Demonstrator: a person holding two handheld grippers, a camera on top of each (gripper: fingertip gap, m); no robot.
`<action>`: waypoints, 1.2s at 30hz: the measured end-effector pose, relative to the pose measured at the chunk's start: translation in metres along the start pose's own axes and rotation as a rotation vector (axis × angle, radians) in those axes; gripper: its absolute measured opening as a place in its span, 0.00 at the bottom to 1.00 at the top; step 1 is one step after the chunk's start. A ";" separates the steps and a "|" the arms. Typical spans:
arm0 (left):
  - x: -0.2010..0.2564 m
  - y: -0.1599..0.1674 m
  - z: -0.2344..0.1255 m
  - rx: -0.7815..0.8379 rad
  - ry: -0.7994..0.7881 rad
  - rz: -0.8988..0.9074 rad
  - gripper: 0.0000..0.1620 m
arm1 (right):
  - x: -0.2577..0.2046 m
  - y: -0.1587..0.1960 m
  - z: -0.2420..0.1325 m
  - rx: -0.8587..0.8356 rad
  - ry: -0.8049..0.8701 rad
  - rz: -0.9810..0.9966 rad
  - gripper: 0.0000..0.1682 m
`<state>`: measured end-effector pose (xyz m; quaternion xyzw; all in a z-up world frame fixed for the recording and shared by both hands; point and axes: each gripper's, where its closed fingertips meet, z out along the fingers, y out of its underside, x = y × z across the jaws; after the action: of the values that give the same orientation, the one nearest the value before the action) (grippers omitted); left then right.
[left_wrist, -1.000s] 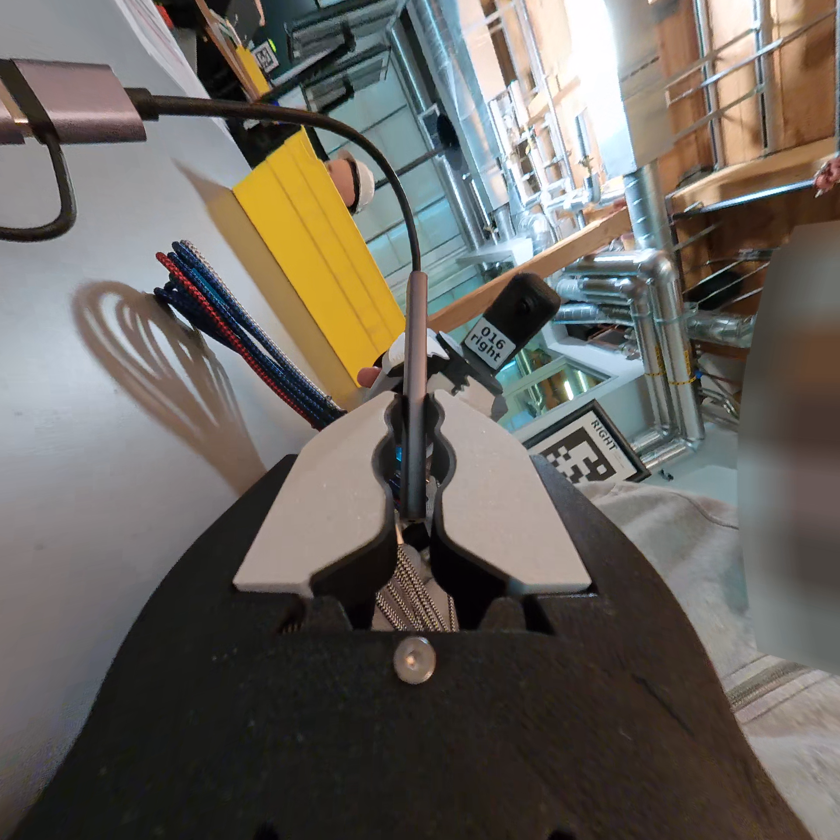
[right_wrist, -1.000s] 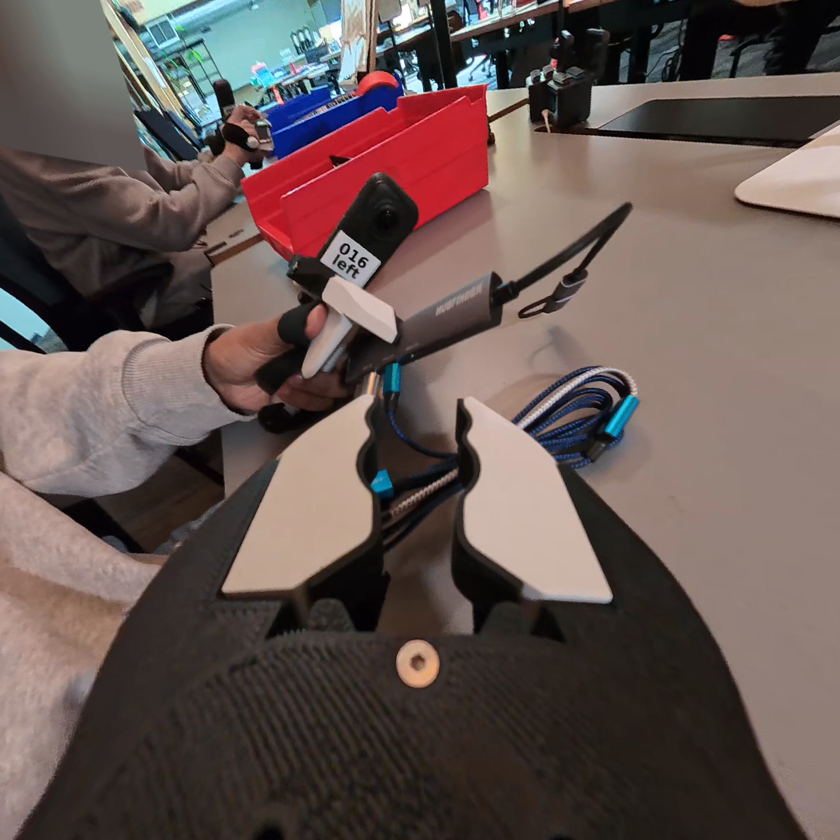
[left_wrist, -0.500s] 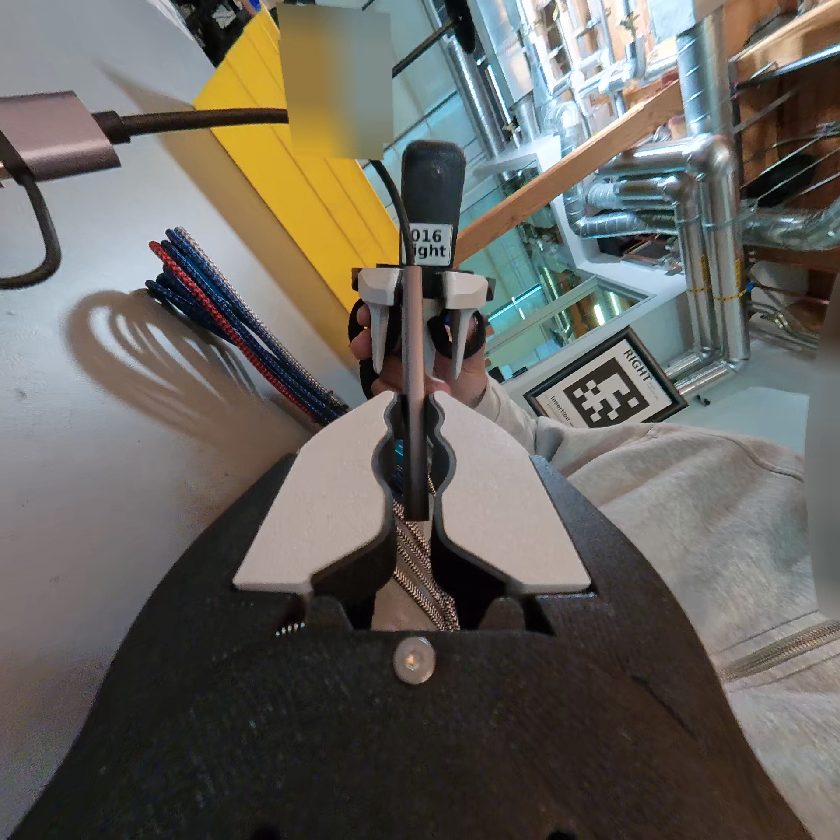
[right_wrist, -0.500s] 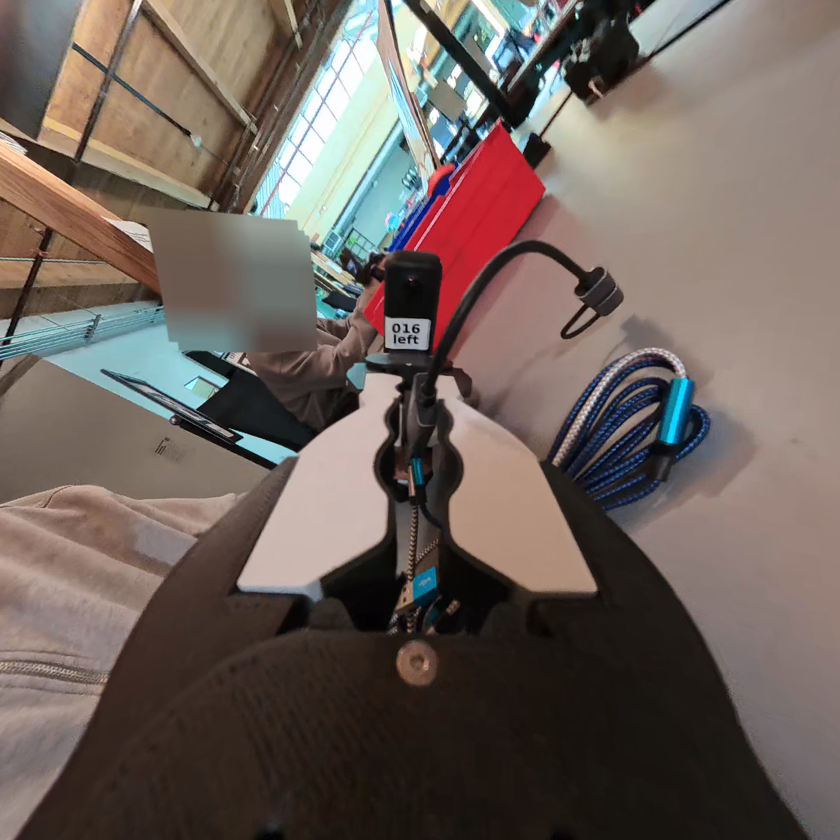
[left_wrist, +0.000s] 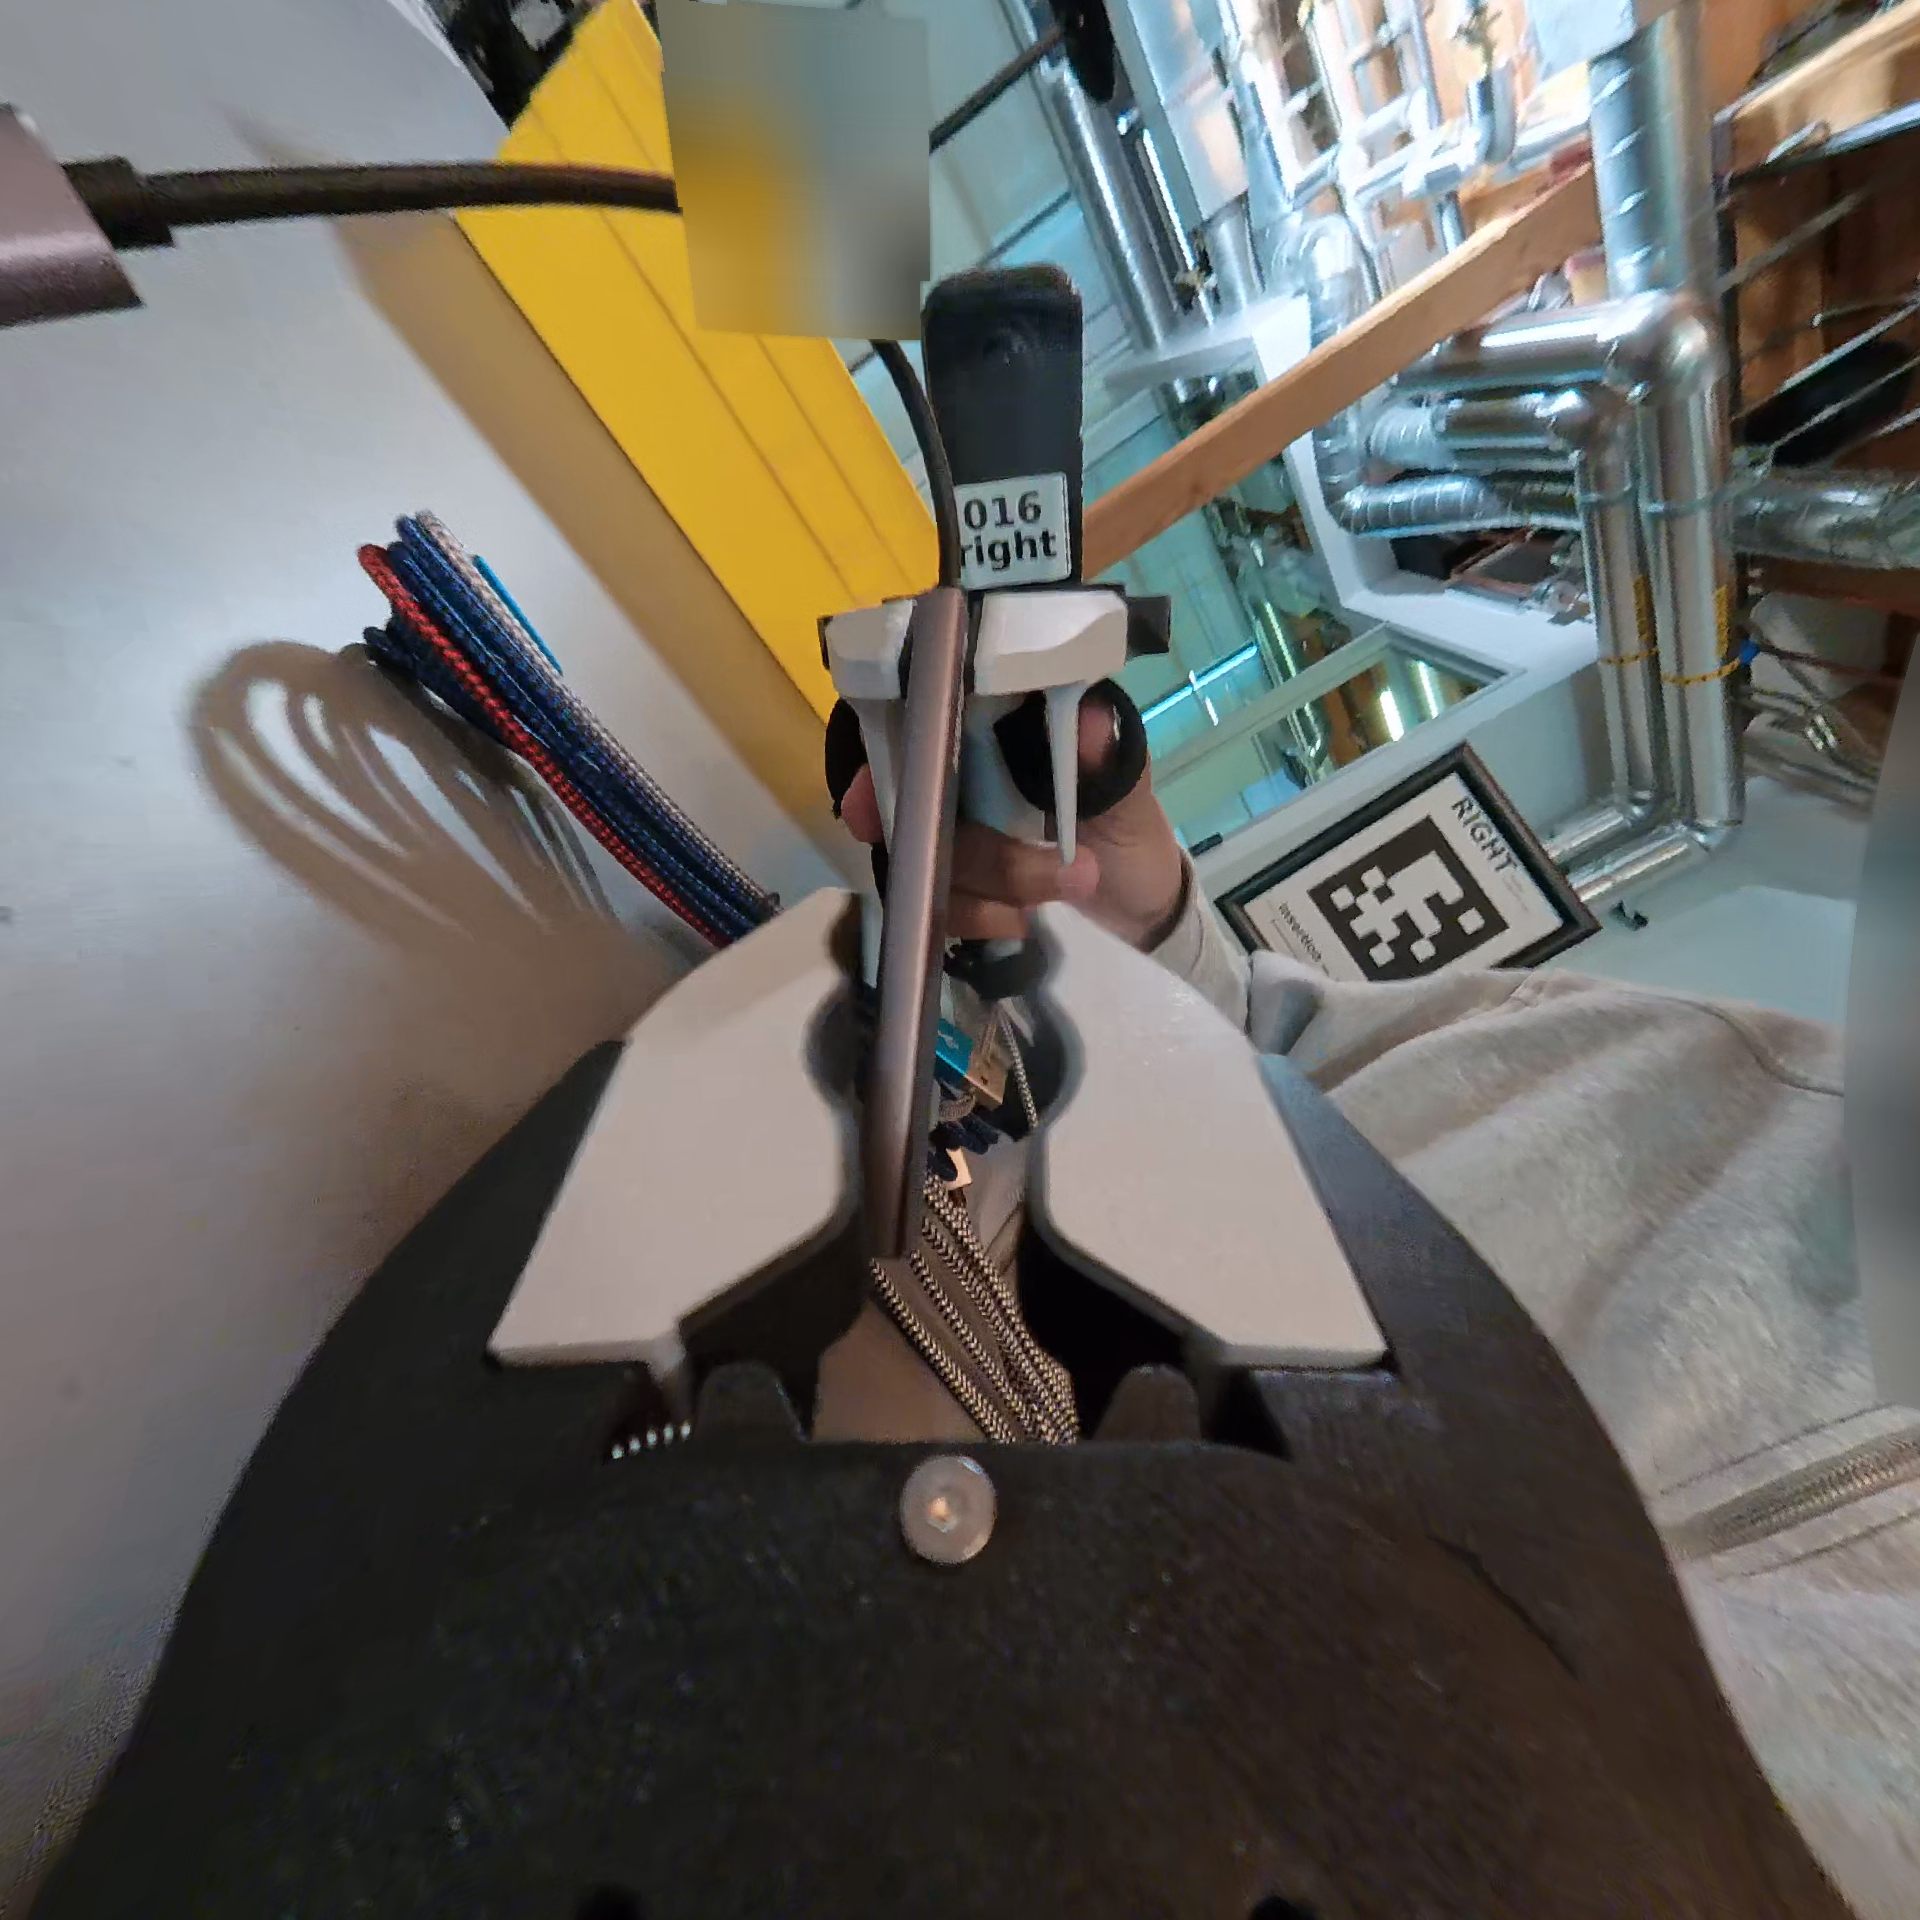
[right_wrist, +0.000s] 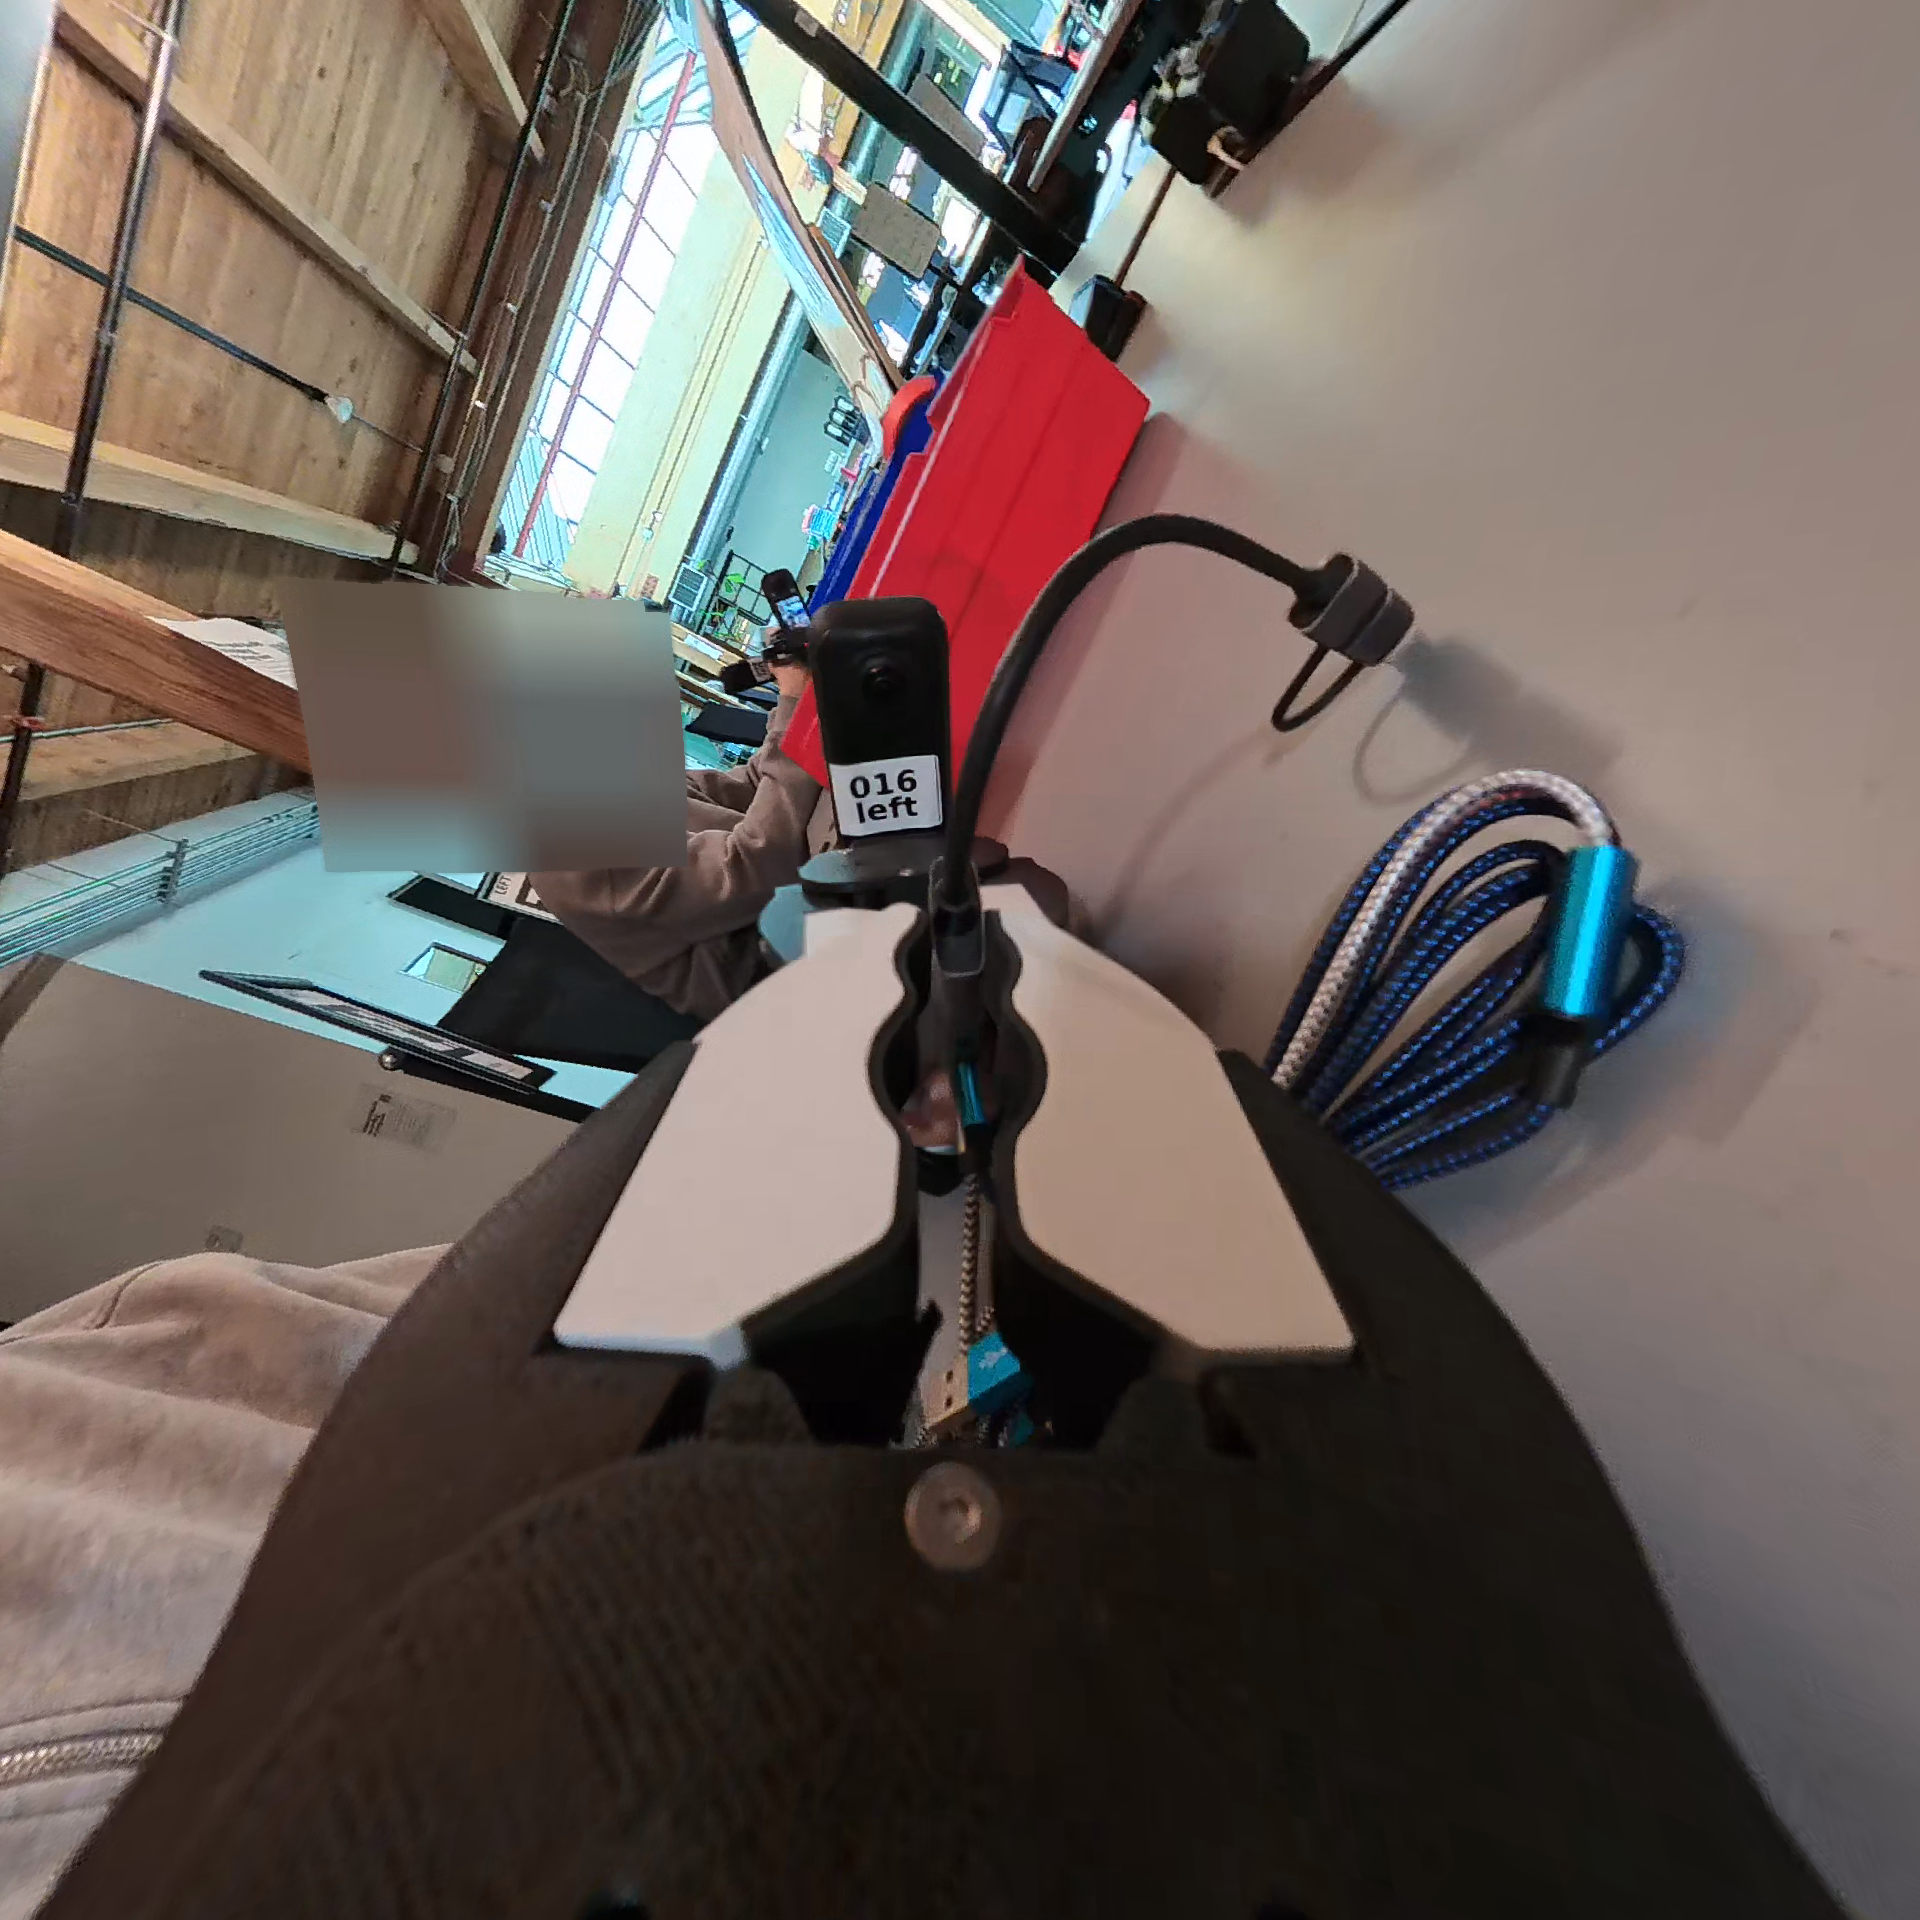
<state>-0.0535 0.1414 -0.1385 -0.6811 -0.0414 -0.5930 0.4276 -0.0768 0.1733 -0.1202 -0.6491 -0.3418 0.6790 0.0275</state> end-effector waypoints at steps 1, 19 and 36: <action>0.000 0.002 0.001 -0.015 -0.009 0.014 0.06 | -0.002 -0.001 -0.001 0.003 -0.006 -0.002 0.06; 0.008 -0.003 -0.005 0.014 0.073 -0.023 0.04 | -0.013 -0.006 -0.006 0.011 -0.043 -0.120 0.05; -0.003 -0.064 -0.073 0.363 -0.072 0.084 0.05 | -0.081 -0.091 0.025 0.213 0.037 -0.449 0.15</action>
<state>-0.1461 0.1367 -0.1118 -0.6147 -0.1347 -0.5325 0.5661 -0.1238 0.1930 -0.0072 -0.5626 -0.4035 0.6761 0.2521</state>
